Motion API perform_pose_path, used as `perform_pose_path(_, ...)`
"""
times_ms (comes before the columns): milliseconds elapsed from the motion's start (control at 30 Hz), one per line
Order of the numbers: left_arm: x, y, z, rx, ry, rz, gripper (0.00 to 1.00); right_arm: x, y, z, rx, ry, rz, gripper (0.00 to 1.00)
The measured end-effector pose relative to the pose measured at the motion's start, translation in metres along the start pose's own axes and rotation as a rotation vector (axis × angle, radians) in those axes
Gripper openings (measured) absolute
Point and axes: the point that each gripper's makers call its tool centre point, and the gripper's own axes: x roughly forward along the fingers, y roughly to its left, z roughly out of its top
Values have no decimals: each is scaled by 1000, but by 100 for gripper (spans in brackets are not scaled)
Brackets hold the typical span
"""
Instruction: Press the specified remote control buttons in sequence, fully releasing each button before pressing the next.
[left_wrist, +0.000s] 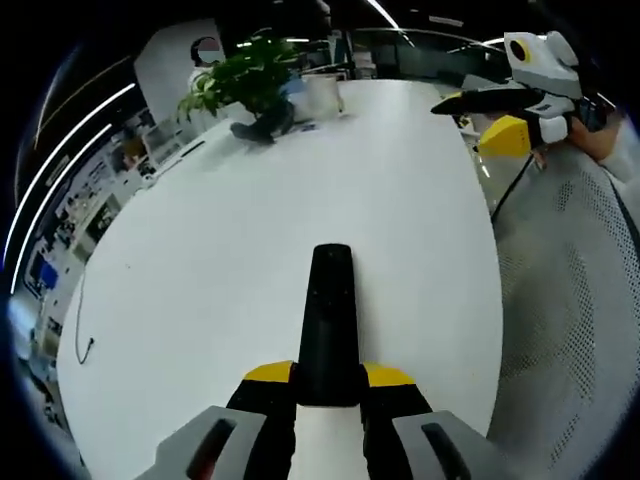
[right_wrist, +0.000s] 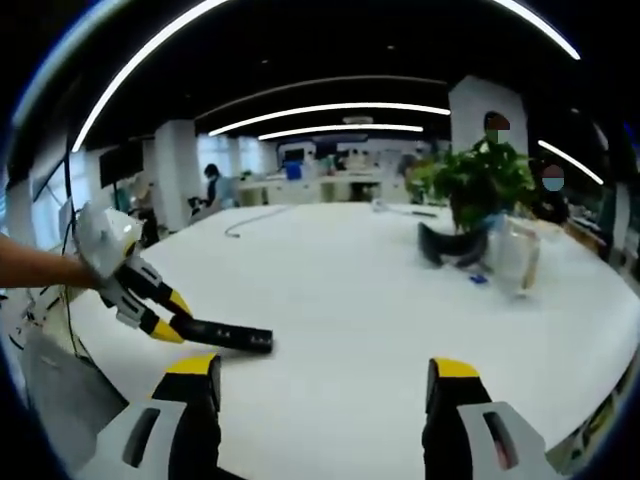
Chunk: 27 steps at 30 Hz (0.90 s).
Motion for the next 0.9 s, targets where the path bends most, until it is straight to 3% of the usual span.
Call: perform_pose_path(900, 15, 90, 22, 124, 38, 44, 23, 2, 0, -8, 1, 46, 1, 81)
